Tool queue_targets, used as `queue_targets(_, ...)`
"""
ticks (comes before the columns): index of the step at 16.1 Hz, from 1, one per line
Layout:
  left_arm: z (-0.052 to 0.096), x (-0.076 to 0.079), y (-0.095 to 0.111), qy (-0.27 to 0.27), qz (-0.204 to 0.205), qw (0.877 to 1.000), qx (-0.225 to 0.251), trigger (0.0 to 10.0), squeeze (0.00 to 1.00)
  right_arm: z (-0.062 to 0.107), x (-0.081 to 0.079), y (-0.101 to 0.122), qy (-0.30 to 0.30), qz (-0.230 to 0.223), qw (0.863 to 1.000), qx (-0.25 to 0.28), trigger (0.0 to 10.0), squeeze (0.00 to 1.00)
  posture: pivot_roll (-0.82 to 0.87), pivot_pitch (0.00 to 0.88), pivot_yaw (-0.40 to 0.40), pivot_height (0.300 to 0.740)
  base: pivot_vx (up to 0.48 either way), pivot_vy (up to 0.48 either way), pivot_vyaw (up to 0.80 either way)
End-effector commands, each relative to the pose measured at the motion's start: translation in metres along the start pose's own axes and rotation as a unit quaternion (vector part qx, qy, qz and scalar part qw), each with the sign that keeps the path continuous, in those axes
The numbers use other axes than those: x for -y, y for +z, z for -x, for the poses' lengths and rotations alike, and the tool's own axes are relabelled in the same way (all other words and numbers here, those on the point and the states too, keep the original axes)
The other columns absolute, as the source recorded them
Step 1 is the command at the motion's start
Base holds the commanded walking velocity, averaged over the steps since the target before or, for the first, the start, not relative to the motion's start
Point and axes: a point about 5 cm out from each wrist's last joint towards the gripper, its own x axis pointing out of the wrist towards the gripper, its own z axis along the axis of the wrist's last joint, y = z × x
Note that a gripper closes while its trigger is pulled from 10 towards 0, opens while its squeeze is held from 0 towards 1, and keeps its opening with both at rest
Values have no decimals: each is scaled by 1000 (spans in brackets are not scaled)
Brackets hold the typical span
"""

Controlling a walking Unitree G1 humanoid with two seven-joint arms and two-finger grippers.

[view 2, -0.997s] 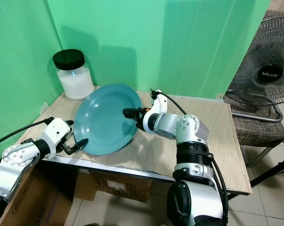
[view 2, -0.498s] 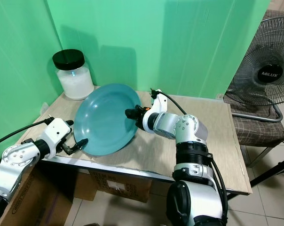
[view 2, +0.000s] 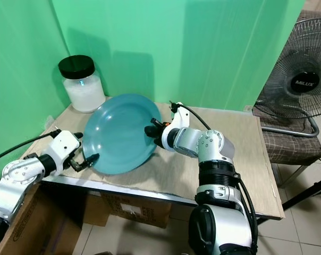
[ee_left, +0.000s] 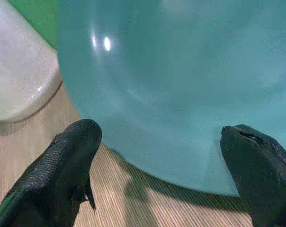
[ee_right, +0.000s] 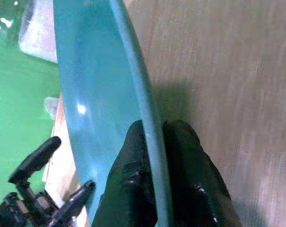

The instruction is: Setting the table

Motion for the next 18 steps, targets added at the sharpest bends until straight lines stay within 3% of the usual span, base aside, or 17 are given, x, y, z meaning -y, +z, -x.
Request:
queue_targets(1, 0, 1, -5, -7, -3, 1000, -15, 10000, 349, 3, -13, 6, 41, -6, 999, 17, 0, 0, -27, 0, 31, 740, 0, 0, 0)
queue_targets(5, 4, -15, 24, 46, 25, 997, 64, 10000, 337, 10, -14, 11, 52, -15, 998, 31, 0, 0, -34, 0, 43, 740, 0, 0, 0)
queue_targets(6, 17, -31, 65, 96, 48, 983, 149, 10000, 294, 28, -18, 23, 64, 10, 995, 81, 0, 0, -44, 0, 58, 740, 0, 0, 0)
queue_targets(8, 31, -33, 96, 122, 64, 969, 206, 10000, 220, 55, -23, 36, 73, 77, 982, 155, 0, 0, -55, 0, 71, 740, 0, 0, 0)
queue_targets(9, 36, -29, 106, 133, 62, 964, 221, 10000, 176, 71, -26, 40, 74, 116, 972, 191, 667, 0, -59, 0, 76, 740, 0, 0, 0)
queue_targets(10, 40, -22, 114, 142, 66, 960, 232, 10000, 169, 91, -31, 42, 74, 172, 954, 236, 3451, 0, -66, 0, 84, 740, 0, 0, 0)
queue_targets(11, 42, -17, 117, 146, 67, 959, 235, 10000, 165, 101, -35, 40, 77, 211, 940, 256, 8196, 0, -67, 0, 86, 740, 0, 0, 0)
queue_targets(12, 45, -11, 119, 150, 74, 958, 233, 10000, 165, 114, -41, 36, 74, 266, 919, 281, 10000, 0, -68, 0, 90, 740, 0, 0, 0)
queue_targets(13, 48, -1, 120, 165, 87, 955, 230, 10000, 165, 127, -42, 31, 54, 303, 897, 316, 10000, 0, -73, 0, 98, 740, 0, 0, 0)
queue_targets(16, 54, 11, 123, 197, 106, 949, 224, 10000, 161, 149, -44, 23, 23, 356, 850, 387, 10000, 0, -70, 0, 101, 740, 0, 0, -671)
queue_targets(17, 54, 19, 123, 204, 114, 948, 217, 10000, 165, 155, -43, 13, -22, 418, 813, 405, 10000, 0, -73, 0, 105, 740, 0, 0, -800)
queue_targets(18, 52, 24, 121, 207, 114, 949, 208, 10000, 157, 155, -40, 7, -48, 438, 802, 402, 10000, 0, -74, 0, 107, 740, 0, 0, -800)
